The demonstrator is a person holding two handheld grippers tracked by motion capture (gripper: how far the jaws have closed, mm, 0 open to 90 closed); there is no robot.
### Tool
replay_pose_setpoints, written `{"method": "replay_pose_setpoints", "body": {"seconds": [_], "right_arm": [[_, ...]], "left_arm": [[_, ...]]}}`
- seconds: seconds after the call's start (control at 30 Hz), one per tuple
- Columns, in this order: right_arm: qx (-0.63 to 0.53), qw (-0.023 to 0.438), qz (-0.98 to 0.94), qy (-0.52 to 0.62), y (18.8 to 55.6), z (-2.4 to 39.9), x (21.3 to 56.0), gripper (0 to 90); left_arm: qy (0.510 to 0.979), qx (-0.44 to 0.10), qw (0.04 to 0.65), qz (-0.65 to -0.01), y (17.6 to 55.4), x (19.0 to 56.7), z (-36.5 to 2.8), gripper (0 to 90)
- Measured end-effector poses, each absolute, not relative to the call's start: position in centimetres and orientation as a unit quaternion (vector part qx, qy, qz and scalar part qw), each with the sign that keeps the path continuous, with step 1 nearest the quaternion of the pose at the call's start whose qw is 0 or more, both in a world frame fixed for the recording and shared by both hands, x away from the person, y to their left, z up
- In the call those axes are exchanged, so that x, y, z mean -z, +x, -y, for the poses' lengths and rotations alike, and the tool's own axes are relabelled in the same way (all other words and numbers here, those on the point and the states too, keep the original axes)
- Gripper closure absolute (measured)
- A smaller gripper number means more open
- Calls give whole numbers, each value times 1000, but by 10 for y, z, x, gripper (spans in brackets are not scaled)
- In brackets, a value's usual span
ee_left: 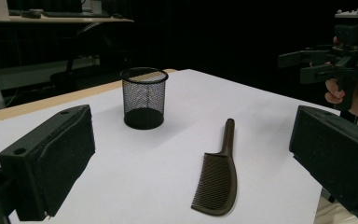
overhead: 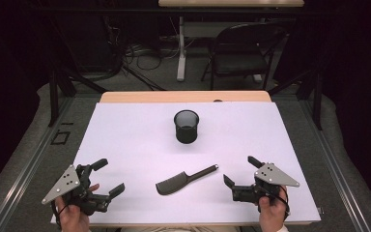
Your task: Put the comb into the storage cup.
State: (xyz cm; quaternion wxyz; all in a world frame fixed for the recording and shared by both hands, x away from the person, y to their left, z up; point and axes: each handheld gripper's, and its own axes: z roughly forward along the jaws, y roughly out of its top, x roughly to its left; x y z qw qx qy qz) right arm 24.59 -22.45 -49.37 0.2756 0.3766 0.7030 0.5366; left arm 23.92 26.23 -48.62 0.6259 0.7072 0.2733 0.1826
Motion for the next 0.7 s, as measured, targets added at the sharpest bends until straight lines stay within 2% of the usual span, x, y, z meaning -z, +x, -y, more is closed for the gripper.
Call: {"method": "replay_pose_setpoints", "body": {"seconds": [0.7], "right_arm": [[-514, 253, -721, 391, 257, 221, 501, 0]], "left_arm": [[723, -181, 609, -271, 239, 493, -257, 3]]}}
